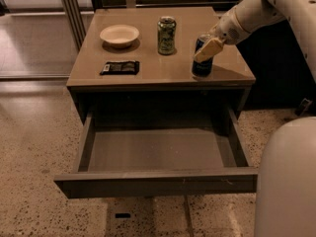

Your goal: Place pepsi can into top drawer

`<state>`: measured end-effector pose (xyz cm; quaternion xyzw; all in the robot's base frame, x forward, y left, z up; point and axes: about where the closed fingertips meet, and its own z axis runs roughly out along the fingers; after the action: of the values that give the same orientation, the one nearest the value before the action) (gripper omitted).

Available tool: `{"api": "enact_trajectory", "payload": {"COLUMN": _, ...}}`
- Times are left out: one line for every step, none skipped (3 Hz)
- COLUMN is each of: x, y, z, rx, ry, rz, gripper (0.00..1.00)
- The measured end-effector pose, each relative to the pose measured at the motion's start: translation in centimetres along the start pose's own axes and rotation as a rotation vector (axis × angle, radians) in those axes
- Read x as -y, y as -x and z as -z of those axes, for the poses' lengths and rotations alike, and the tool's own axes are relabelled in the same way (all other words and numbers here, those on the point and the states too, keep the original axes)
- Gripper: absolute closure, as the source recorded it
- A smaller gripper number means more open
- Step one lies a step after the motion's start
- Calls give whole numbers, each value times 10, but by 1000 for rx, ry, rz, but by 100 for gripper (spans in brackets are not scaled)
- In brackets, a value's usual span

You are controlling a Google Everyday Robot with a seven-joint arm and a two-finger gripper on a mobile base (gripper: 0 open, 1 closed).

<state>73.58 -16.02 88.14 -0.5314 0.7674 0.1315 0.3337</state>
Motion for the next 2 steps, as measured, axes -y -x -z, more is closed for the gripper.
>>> {"api": "enact_trajectory", "payload": {"x": -2, "y": 2, "z": 0, "rx": 9, "ry": 4, "rz": 9, "gripper": 87}}
{"api": "enact_trajectory", "payload": {"x": -17, "y": 10, "z": 12, "rx": 45, "ry": 43, "rz": 64, "gripper": 100}}
